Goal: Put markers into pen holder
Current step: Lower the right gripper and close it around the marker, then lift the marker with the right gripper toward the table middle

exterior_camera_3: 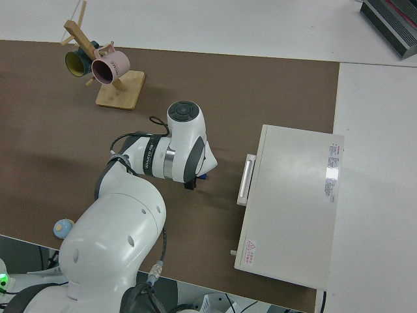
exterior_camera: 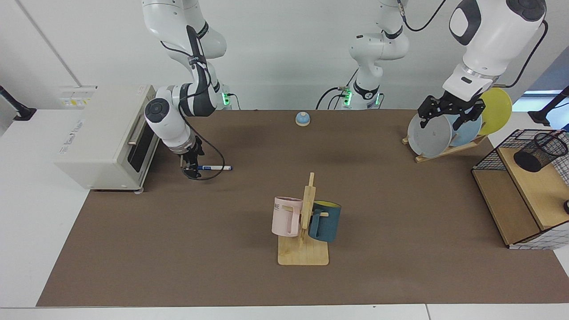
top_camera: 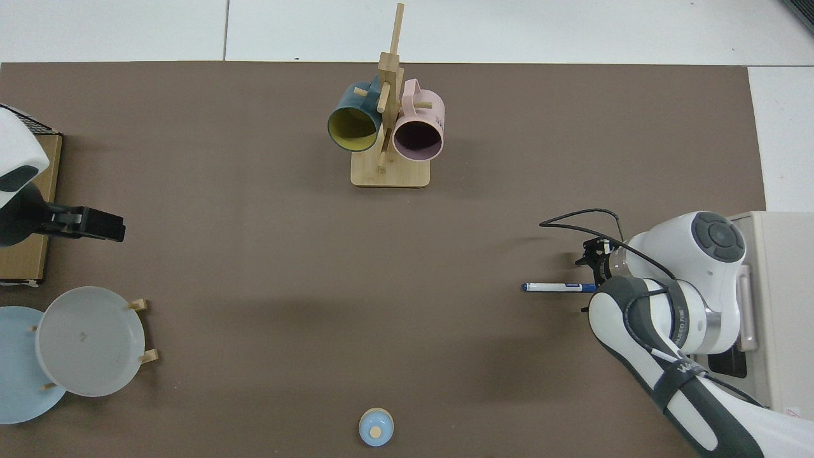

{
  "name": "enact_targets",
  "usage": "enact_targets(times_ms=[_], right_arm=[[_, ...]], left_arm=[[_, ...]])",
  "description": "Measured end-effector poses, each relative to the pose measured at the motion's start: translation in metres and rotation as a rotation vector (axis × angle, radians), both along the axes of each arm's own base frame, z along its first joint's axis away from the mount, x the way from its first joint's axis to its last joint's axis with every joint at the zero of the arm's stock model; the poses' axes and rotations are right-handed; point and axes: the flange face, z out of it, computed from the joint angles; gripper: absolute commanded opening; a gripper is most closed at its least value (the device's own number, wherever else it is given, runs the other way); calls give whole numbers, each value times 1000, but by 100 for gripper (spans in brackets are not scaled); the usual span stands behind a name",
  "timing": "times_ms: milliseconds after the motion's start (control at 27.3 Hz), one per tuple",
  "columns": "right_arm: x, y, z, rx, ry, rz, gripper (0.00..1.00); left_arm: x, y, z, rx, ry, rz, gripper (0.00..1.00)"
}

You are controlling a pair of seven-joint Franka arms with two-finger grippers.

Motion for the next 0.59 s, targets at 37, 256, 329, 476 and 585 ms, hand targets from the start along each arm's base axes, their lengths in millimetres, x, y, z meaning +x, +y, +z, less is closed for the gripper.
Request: enact_targets(times_ms=[37, 256, 329, 476, 585], right_arm=[[0, 0, 0, 0, 0, 3, 76], [0, 0, -4, 6, 4, 33, 64], [0, 0, -4, 6, 1, 37, 58], [1, -1, -3, 7, -8, 44, 41], [2, -2, -2, 10, -17, 60, 37]], left_arm=[[0, 0, 0, 0, 0, 0, 100], [0, 0, 0, 0, 1, 0, 100], [0, 0, 0, 0, 1, 0, 100], [0, 0, -1, 0, 2, 0, 100], [0, 0, -1, 0, 2, 0, 100]])
